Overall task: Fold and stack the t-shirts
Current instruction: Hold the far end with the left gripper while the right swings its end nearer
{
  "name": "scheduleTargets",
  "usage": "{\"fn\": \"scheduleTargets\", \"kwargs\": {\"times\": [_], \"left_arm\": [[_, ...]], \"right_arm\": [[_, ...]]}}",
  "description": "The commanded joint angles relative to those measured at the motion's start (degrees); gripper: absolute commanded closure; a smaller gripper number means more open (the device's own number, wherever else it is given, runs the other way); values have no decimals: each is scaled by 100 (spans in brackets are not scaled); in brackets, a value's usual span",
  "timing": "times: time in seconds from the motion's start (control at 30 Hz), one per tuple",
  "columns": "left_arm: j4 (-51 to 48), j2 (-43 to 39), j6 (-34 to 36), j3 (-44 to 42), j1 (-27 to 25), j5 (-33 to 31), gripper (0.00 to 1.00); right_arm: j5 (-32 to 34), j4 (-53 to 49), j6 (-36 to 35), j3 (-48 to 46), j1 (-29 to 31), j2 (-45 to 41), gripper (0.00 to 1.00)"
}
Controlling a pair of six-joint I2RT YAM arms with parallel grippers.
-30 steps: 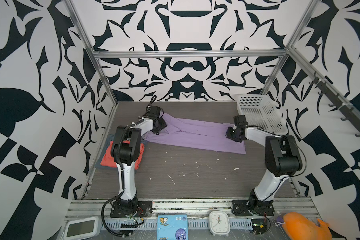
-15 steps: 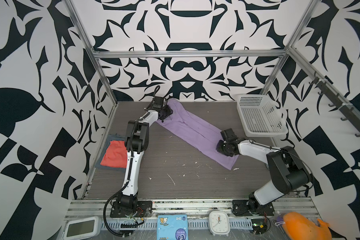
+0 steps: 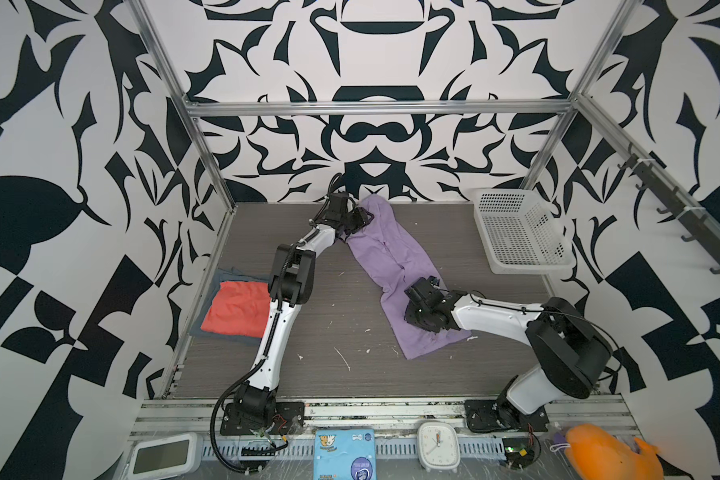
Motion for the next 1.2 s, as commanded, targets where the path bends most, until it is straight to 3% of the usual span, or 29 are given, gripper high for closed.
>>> {"fn": "scheduleTargets", "kwargs": {"times": [0.0, 0.13, 0.3, 0.4, 0.53, 0.8, 1.03, 1.17], "left_arm": [[184, -653, 173, -450, 140, 11, 50], [216, -1481, 542, -1114, 232, -123, 48], [-494, -2143, 854, -1524, 255, -327, 46], [-766, -2279, 782, -1786, 222, -373, 46], [-714, -2267, 490, -2097, 141, -483, 46], [-868, -1579, 96, -1551, -72, -269, 46], [-1428, -1058, -105, -1141, -224, -685, 46], [-1768, -890, -17, -1021, -221, -982, 45]], "right_arm": [[134, -963, -203, 374, 297, 26, 69], [381, -1511, -477, 524, 363, -486, 67], [947, -1876, -717, 586, 367, -1246, 64], [1263, -1413, -1076, 526, 337, -1406, 61], [1332, -710, -1492, 711, 180, -1003, 61], [909, 103, -2114, 1182, 85, 144, 61], [514, 370, -1883, 1028, 85, 537, 61], [-159, 405, -1806, 812, 122, 718, 62]]}}
